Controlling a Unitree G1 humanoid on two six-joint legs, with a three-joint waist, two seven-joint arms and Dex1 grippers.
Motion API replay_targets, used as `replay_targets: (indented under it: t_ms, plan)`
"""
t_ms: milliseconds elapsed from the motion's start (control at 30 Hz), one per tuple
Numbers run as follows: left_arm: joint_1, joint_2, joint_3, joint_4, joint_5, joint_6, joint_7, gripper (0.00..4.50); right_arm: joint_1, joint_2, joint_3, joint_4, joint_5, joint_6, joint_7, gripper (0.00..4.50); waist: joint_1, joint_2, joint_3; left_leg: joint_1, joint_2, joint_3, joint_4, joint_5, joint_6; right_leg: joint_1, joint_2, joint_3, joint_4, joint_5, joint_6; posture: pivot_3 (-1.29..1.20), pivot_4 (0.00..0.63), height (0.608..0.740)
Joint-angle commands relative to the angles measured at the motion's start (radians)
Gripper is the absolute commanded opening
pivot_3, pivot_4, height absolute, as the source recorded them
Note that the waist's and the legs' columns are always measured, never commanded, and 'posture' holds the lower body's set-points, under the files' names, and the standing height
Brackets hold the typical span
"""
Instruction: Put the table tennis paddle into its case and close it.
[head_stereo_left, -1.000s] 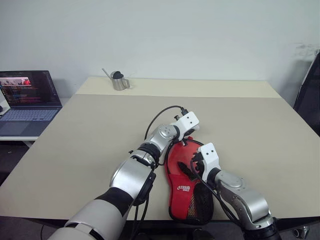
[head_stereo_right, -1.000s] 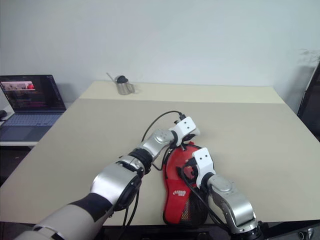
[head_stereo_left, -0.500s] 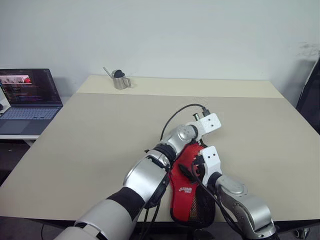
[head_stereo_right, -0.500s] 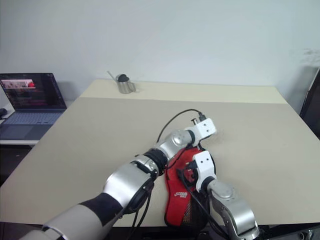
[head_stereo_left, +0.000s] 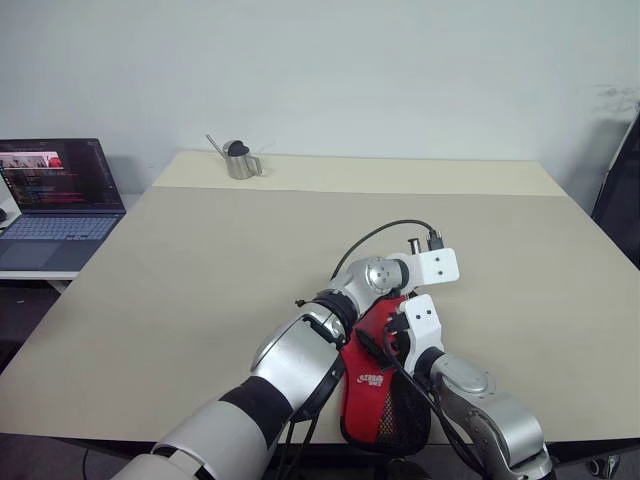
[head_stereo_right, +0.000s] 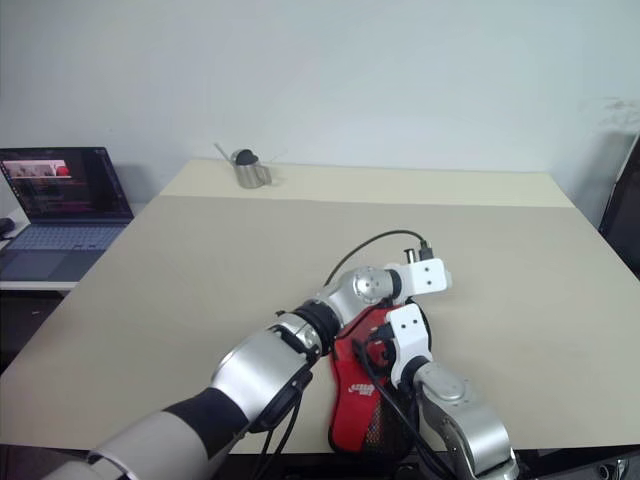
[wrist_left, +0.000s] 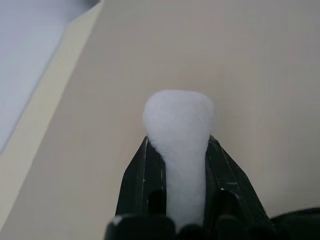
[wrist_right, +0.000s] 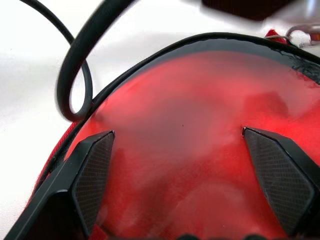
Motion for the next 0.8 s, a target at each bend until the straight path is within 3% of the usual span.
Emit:
replay_targets:
  t_ms: [33,200,333,533,667,800]
  plan:
    - [0.037,-0.144,0.002,-0.031,-0.027,-0.043,-0.075,0.47,0.05,-0.003,0.03,0.097,0.002,0.088,0.001,4.5,0.0,0.0,0.0,0.0,0.0,0.0,0.0,0.0,0.0,0.0,0.0,0.0,0.0,0.0,0.0,0.0,0.15,0.74]
    - [0.073,-0.128,-0.024,-0.029,-0.009,-0.021,-0.132,0.47,0.048,0.002,0.031,0.1,0.002,0.086,-0.001,4.5,0.0,0.0,-0.006,0.0,0.0,0.0,0.0,0.0,0.0,0.0,0.0,0.0,0.0,0.0,0.0,0.0,0.15,0.74]
    - [0.062,-0.128,0.017,-0.034,-0.055,0.0,-0.157,1.83,0.051,-0.003,0.031,0.1,0.003,0.086,0.002,4.5,-0.001,0.0,-0.008,0.001,0.0,0.0,0.0,0.0,0.0,0.0,0.0,0.0,0.0,0.0,0.0,0.0,0.15,0.74]
    - [0.008,-0.113,0.086,-0.045,-0.119,0.033,-0.069,4.0,0.036,-0.008,0.023,0.105,0.004,0.09,0.009,4.5,-0.003,0.0,-0.008,0.001,0.0,0.0,0.0,0.0,0.0,0.0,0.0,0.0,0.0,0.0,0.0,0.0,0.15,0.74]
    - [-0.058,-0.051,0.165,-0.053,-0.176,0.08,0.06,4.0,0.022,-0.015,0.017,0.116,0.003,0.088,0.018,4.5,-0.003,0.0,-0.007,0.001,0.0,0.0,0.001,0.0,0.0,0.0,0.0,0.0,0.001,0.0,0.0,0.0,0.15,0.74]
    - [-0.083,0.001,0.235,-0.058,-0.235,0.094,0.058,4.0,0.007,-0.018,0.015,0.122,0.004,0.091,0.023,4.5,-0.003,0.0,-0.008,0.001,0.0,0.0,0.001,0.0,0.0,0.001,0.0,0.0,0.001,0.0,0.0,0.0,0.15,0.74]
